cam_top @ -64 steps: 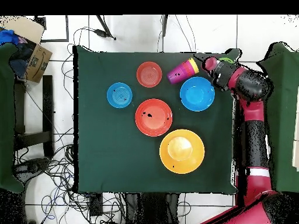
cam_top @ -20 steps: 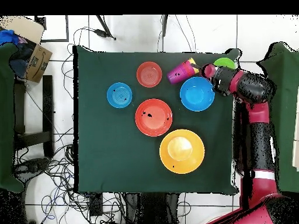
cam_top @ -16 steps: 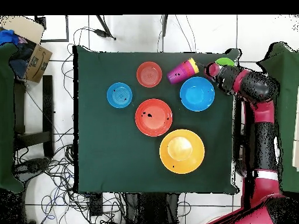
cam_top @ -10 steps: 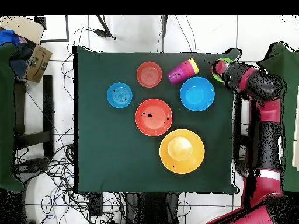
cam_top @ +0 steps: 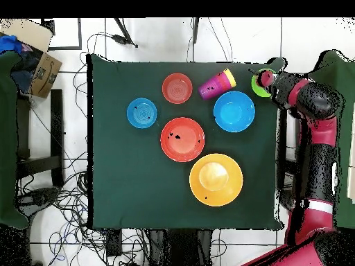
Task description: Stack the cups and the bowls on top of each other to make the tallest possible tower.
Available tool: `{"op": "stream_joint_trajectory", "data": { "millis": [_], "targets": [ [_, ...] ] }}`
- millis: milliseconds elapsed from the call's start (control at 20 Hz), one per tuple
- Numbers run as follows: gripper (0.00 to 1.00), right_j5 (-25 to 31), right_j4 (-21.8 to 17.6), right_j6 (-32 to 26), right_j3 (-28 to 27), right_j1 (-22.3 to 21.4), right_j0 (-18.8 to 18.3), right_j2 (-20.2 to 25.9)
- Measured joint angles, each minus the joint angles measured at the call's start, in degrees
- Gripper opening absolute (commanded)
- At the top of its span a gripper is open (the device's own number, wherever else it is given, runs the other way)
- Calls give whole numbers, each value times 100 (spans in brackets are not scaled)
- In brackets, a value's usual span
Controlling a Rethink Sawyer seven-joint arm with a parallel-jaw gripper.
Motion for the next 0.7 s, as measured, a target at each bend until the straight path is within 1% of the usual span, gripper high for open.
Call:
{"op": "stream_joint_trajectory", "data": {
  "millis": [200,700],
  "targets": [
    [100,-1,1,-264,20,4,-3,-4],
    [100,-1,1,-305,329,-6,-69,-55]
  ]
}}
